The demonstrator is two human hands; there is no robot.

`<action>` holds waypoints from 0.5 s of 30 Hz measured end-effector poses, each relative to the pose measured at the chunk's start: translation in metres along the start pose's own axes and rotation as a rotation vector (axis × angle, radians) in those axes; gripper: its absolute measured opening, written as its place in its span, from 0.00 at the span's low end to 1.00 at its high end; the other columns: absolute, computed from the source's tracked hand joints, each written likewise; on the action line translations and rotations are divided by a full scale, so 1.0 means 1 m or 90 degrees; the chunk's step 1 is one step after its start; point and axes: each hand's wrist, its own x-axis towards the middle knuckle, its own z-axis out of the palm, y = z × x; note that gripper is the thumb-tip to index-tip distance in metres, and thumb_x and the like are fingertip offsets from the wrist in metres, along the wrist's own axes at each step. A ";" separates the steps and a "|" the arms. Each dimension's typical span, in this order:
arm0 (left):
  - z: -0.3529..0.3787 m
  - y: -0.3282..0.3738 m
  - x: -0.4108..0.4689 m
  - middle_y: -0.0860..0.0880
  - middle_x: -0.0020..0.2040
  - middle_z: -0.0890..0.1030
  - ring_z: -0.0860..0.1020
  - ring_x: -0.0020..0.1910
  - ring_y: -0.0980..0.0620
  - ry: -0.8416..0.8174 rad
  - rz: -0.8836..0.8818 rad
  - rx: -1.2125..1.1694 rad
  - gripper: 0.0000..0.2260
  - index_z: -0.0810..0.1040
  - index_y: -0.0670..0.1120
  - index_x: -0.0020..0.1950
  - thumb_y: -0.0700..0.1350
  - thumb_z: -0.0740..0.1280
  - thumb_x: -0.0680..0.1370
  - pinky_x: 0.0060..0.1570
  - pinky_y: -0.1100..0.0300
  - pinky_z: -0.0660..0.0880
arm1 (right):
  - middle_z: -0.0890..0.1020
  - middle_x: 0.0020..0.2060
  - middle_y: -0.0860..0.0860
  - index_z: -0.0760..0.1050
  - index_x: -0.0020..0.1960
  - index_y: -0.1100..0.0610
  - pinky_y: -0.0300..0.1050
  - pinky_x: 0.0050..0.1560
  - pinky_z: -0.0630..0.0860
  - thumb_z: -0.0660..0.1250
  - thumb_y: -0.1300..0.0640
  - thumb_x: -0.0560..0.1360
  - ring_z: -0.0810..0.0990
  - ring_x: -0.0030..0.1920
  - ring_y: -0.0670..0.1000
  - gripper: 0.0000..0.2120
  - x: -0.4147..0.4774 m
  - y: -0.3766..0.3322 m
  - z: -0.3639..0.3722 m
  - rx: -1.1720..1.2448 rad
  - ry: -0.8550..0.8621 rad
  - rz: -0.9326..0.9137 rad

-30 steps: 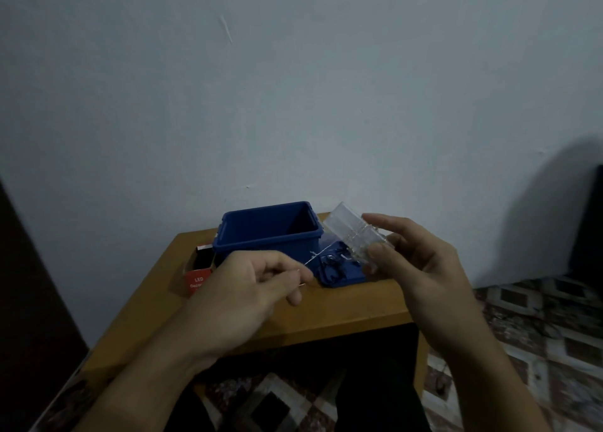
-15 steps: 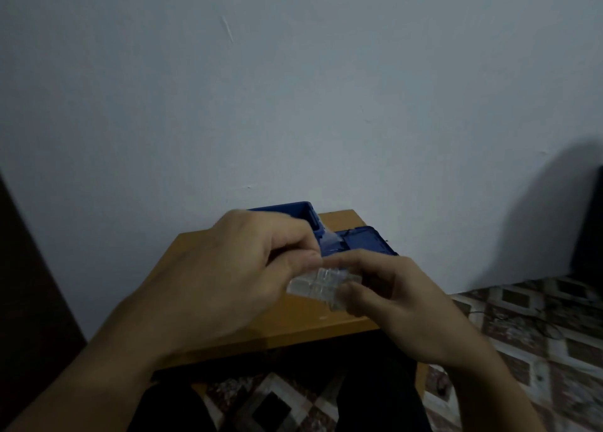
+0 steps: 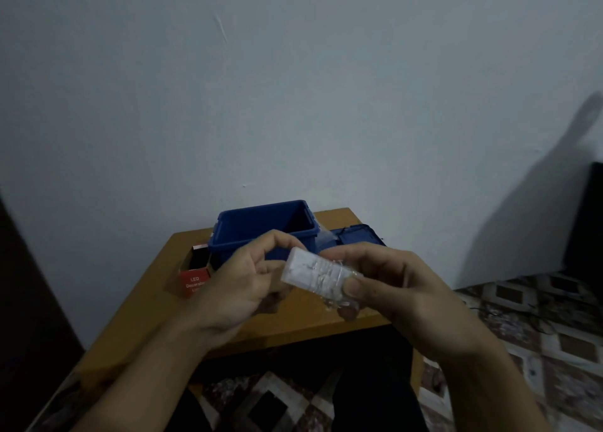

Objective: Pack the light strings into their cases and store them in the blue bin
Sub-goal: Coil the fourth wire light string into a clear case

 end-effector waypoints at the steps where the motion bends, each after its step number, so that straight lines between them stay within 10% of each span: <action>1: 0.003 -0.005 -0.001 0.43 0.34 0.73 0.63 0.28 0.51 0.000 0.002 -0.031 0.09 0.82 0.47 0.52 0.41 0.72 0.72 0.27 0.63 0.61 | 0.82 0.53 0.63 0.81 0.63 0.53 0.47 0.47 0.79 0.68 0.58 0.78 0.80 0.49 0.66 0.14 0.000 0.000 0.000 -0.004 0.018 0.005; 5: 0.008 -0.023 -0.003 0.47 0.29 0.71 0.59 0.25 0.55 0.017 -0.017 -0.134 0.17 0.75 0.32 0.60 0.38 0.72 0.75 0.26 0.63 0.57 | 0.83 0.52 0.62 0.83 0.61 0.54 0.46 0.45 0.79 0.68 0.59 0.76 0.81 0.46 0.64 0.14 0.002 0.000 0.005 0.012 0.069 0.022; 15: 0.012 -0.016 -0.010 0.41 0.32 0.66 0.60 0.25 0.53 0.119 0.083 -0.120 0.21 0.76 0.33 0.40 0.52 0.74 0.75 0.26 0.64 0.60 | 0.83 0.44 0.62 0.81 0.62 0.53 0.47 0.44 0.81 0.67 0.59 0.78 0.83 0.39 0.54 0.13 0.007 -0.001 0.023 -0.051 0.155 -0.044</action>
